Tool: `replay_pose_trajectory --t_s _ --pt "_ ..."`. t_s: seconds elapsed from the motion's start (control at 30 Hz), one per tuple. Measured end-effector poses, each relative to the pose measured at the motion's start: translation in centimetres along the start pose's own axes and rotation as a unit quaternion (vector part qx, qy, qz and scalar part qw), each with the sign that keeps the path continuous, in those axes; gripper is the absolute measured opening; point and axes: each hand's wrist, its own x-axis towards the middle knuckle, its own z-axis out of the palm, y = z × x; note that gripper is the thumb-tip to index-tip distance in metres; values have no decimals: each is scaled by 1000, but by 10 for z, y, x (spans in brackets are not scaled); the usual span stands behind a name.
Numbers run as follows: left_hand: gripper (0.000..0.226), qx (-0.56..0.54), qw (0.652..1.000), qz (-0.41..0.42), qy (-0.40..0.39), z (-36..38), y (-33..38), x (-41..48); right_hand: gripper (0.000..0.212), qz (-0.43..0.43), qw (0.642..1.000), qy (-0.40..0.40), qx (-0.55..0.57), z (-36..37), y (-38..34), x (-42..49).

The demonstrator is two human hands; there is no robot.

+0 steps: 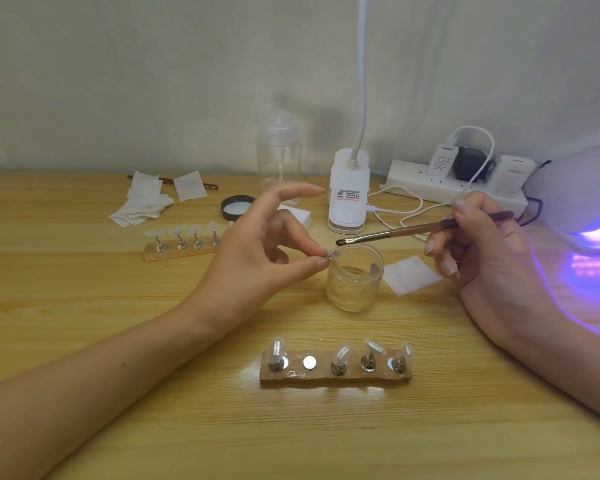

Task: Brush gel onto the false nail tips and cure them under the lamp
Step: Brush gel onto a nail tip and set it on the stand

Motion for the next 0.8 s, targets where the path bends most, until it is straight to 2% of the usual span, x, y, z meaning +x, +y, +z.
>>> replay_pose_trajectory --t_s 0.1,0.27,0.4,0.57,0.73,0.8 --pt "65 -1 1000 -2 -1 0 -1 0 22 -1 1000 -19 -13 2 1 0" --pt "65 -1 1000 -2 -4 0 -1 0 26 8 999 34 -12 -1 1 1" --pt "69 -21 1000 -15 -6 -1 -2 0 26 3 1000 -7 -17 0 2 1" --pt "76 -48 998 -29 -16 -1 1 -2 28 16 999 39 -29 -4 4 2" --pt "80 -72 996 -46 -24 -2 4 -2 24 -3 1000 -6 -17 -1 2 0" --pt "81 -73 996 -48 -27 -2 4 -2 24 7 999 9 -34 0 2 0"
